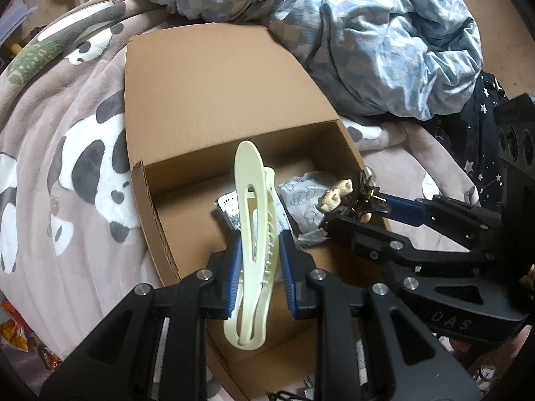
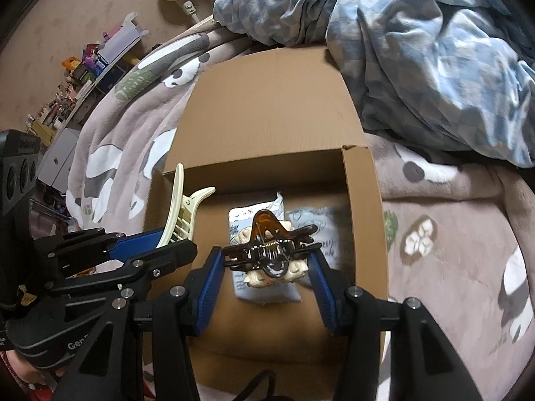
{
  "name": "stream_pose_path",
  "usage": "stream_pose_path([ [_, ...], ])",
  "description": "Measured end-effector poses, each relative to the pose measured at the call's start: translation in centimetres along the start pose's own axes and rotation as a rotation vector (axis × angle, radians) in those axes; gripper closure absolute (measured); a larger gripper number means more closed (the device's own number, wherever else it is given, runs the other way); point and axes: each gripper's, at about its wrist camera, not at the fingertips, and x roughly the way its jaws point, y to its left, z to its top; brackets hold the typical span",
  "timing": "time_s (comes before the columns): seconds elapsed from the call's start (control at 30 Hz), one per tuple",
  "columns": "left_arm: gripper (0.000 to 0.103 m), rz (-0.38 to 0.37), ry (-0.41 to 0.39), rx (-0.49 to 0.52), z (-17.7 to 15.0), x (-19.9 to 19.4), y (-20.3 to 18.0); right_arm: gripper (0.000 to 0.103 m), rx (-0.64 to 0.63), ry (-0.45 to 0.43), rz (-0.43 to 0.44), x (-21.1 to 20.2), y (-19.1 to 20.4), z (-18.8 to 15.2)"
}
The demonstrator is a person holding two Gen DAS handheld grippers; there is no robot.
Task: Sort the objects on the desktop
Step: 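Lift both clips and carry them over the box, then lower both clips onto the packets and open both tools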
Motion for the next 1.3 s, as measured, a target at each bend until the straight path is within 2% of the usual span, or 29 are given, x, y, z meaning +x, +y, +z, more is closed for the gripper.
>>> stream_pose_path([
  [0.37,0.082,0.009,0.035,0.005,0.3,3.0,0.8,0.051,-0.035,0.002,0.015,2.9,-0.9,1.6],
  [0.57,0.082,0.021,0.033,0.033,0.3,3.8,0.5,0.051,-0.059,0.016,-0.004,3.8,-1.1,1.7],
  [0.87,0.081,0.052,0.072,-0.002,0.7,4.2,0.5,0.049,-0.071,0.002,-0.068,3.8,-1.3,1.8],
  [0.97,0.076,0.067,0.065,-0.014,0.8,3.9,0.6,0.044,-0.063,-0.012,-0.067,3.2,-1.3,1.8],
  [1.13,0.054,0.075,0.046,-0.025,0.6,3.1,0.6,0.044,-0.047,-0.031,-0.045,2.0,-1.5,1.6],
  [1.3,0.050,0.082,0.030,-0.017,0.5,2.3,0.3,0.044,-0.033,-0.053,-0.047,0.6,-1.4,1.3],
])
